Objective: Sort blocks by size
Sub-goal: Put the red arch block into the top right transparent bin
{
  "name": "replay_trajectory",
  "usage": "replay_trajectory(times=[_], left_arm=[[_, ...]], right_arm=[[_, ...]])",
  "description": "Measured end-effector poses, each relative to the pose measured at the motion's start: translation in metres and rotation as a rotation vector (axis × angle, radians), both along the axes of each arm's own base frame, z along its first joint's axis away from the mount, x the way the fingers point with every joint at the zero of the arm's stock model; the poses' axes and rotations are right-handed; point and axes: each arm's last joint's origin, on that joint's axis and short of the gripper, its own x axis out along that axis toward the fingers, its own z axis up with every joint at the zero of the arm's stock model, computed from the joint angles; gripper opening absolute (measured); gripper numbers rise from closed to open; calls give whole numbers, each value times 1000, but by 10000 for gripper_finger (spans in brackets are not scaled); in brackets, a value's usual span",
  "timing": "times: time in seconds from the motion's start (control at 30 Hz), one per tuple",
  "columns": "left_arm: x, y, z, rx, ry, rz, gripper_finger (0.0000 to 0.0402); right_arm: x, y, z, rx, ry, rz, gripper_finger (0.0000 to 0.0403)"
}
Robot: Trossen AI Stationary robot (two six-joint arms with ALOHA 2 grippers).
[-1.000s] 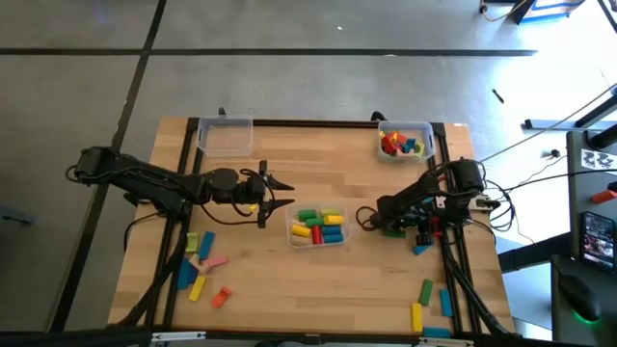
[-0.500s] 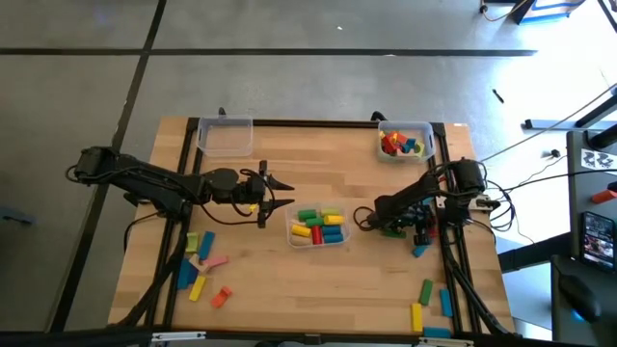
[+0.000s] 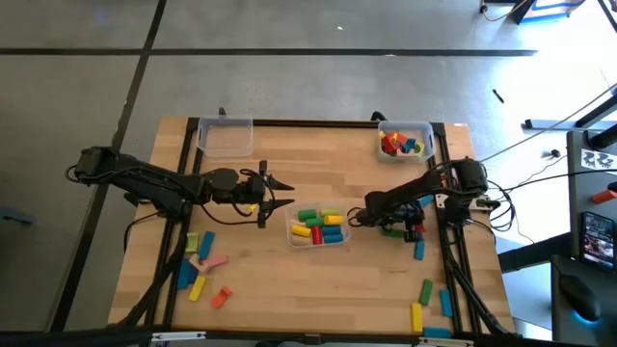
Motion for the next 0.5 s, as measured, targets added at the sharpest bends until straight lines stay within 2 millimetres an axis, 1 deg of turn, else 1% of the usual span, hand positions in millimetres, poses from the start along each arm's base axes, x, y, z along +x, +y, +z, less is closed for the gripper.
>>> replay_trajectory(times=[0.27, 0.4, 0.5], left_arm=[[0, 0, 0, 0, 1, 0, 155], [0, 0, 0, 0, 1, 0, 155], [0, 0, 0, 0, 1, 0, 155]], right_arm=[[-1, -1, 41, -49, -204, -30, 34], [-5, -3, 60, -93, -309, -33, 34], [-10, -6, 71, -129, -368, -25, 34]])
